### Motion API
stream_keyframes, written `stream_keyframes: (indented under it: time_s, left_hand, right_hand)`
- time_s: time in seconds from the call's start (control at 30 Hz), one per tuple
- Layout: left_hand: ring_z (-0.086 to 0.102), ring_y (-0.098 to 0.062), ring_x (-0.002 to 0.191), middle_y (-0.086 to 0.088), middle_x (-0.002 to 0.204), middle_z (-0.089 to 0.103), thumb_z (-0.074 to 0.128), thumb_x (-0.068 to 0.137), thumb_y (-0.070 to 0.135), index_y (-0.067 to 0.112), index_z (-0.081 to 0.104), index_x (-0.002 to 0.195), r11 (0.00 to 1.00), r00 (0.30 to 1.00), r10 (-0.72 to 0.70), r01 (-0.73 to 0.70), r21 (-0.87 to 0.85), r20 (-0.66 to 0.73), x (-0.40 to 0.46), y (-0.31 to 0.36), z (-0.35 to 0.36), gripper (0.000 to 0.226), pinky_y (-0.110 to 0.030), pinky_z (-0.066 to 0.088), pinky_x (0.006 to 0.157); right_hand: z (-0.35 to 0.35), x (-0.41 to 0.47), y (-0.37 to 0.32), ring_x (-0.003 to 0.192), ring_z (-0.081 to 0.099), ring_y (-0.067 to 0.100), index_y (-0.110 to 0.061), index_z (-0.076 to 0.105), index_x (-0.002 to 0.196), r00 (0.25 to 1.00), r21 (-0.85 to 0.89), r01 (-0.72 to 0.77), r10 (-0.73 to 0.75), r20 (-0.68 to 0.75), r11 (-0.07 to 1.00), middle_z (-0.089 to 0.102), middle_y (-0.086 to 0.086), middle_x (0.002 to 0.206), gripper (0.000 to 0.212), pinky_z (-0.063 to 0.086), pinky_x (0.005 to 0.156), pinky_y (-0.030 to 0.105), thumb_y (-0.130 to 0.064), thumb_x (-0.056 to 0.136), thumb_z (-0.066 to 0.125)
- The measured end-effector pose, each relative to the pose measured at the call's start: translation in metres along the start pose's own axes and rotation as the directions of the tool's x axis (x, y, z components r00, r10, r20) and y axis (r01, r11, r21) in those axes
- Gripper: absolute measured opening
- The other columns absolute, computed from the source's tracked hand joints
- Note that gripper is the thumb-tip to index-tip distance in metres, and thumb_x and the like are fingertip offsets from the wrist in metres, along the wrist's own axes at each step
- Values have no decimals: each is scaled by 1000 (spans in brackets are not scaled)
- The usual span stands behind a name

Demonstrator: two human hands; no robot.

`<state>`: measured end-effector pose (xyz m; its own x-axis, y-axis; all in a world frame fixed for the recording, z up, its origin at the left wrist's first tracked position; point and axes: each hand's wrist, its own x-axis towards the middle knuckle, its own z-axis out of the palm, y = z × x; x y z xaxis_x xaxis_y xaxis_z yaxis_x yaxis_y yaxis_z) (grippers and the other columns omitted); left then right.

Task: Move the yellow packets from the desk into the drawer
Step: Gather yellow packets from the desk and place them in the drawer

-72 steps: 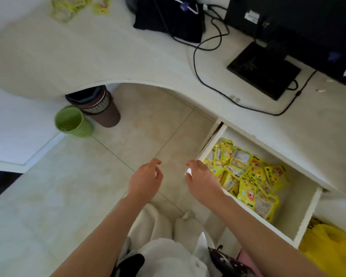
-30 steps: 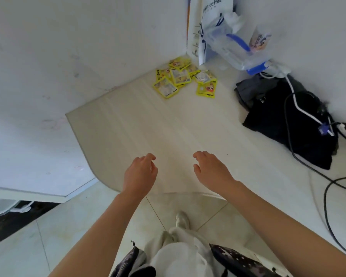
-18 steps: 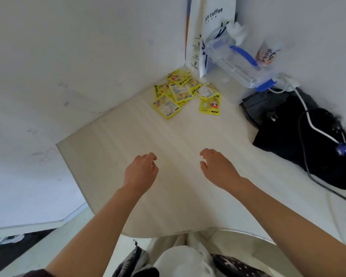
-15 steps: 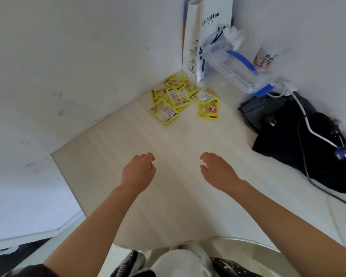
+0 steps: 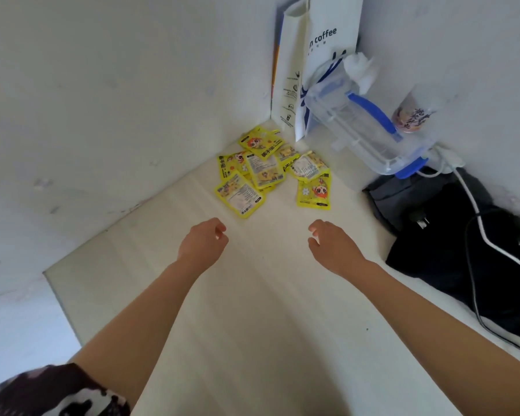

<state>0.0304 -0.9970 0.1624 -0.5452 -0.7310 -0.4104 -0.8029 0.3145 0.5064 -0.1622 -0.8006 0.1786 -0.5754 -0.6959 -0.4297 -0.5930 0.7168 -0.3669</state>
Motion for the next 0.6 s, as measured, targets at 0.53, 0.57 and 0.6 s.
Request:
stream_keyframes:
  time_s: [0.53,0.57,0.6]
  left_hand:
    - [58,-28,104,-8,116,60,63,86,29,12,48,124,816,877,-459,353,-457,-143,101,48,28,44,-43,52,85]
    - [58,-29,105,-9,119,57,65,85,31,12,46,125,806,870,-472,360,-469,-144,105,52,30,49,-43,51,86]
    - [56,-30,108,-9,123,53,68,83,35,11,43,127,799,863,-484,369,-475,-145,107,55,33,56,-44,50,89]
  right_hand:
    - [-24,143,16,117,46,41,-1,37,128,892,152,-433,446,-68,889,41,17,126,57,42,86,44,-43,92,52]
    - [-24,147,14,119,44,40,-2,36,130,885,142,-446,459,-75,884,40,16,127,61,42,87,45,-45,91,54]
    - [-24,150,12,120,43,39,-2,34,131,875,142,-463,477,-83,875,39,15,128,64,43,87,45,-45,89,57]
